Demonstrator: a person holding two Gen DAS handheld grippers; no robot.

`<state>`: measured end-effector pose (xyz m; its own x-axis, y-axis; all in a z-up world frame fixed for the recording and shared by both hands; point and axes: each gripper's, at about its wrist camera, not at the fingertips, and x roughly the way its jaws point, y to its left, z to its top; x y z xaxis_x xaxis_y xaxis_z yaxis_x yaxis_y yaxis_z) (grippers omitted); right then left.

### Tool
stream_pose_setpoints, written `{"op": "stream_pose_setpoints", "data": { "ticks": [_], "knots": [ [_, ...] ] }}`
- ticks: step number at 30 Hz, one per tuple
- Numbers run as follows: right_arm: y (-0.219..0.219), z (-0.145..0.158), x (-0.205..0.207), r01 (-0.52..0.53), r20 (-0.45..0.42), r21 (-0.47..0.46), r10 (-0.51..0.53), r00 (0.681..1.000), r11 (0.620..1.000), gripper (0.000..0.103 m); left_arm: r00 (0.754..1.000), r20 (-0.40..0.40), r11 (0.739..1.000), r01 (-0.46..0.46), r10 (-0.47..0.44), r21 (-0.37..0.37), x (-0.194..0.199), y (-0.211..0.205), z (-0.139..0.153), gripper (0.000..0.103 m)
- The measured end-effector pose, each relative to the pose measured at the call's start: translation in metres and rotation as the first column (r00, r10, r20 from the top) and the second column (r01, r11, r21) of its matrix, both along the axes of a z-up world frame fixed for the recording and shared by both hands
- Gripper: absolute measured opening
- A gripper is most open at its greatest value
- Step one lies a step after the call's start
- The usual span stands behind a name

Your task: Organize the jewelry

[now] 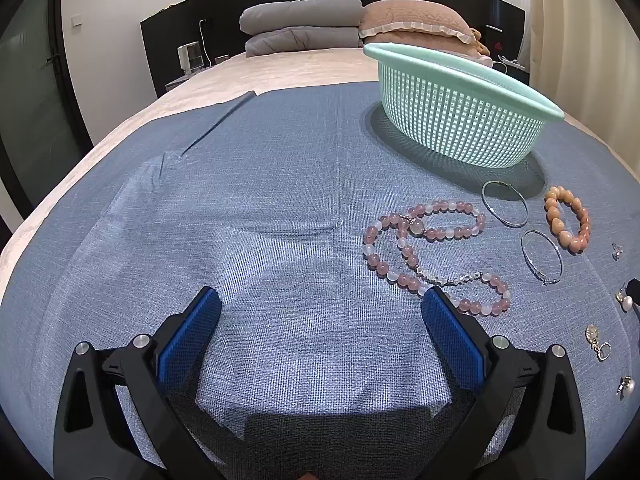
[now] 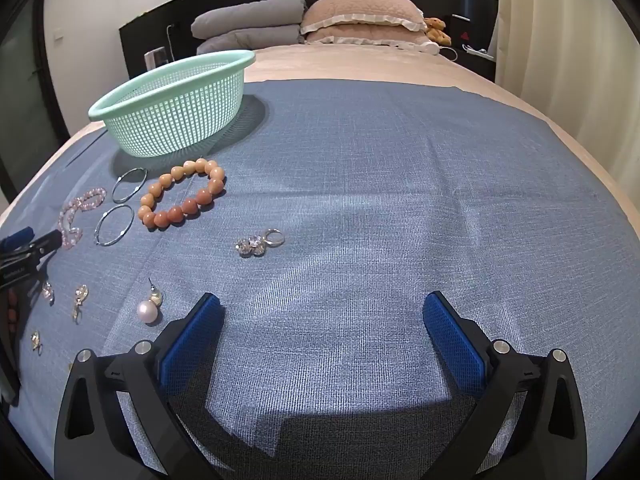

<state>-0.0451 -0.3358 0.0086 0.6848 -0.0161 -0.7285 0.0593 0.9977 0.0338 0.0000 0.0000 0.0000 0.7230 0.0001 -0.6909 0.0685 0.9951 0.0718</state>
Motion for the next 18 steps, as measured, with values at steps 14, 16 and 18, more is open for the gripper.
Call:
{"op": "stream_pose_setpoints", "data": {
  "ticks": [14, 16, 18],
  "knots": [
    [0.0023, 0.0001, 0.0024, 0.001, -0.002, -0.005, -0.001, 1.000, 1.000, 0.097, 1.000, 0.000, 1.000, 0.000, 0.000, -0.005, -0.0006, 0.0010, -0.0001, 0.099],
    [0.0022, 0.0005, 0.0004, 0.001, -0.004, -0.008, -0.001, 1.000, 1.000, 0.097, 1.000, 0.000, 1.000, 0.000, 0.000, -0.005, -0.0011, 0.0017, -0.0004, 0.099],
    [0.0017, 0.0007, -0.0003, 0.001, -0.004, -0.008, -0.001, 1.000, 1.000, 0.097, 1.000, 0.001, 1.000, 0.000, 0.000, -0.004, -0.0020, 0.0025, -0.0007, 0.099]
  ]
}}
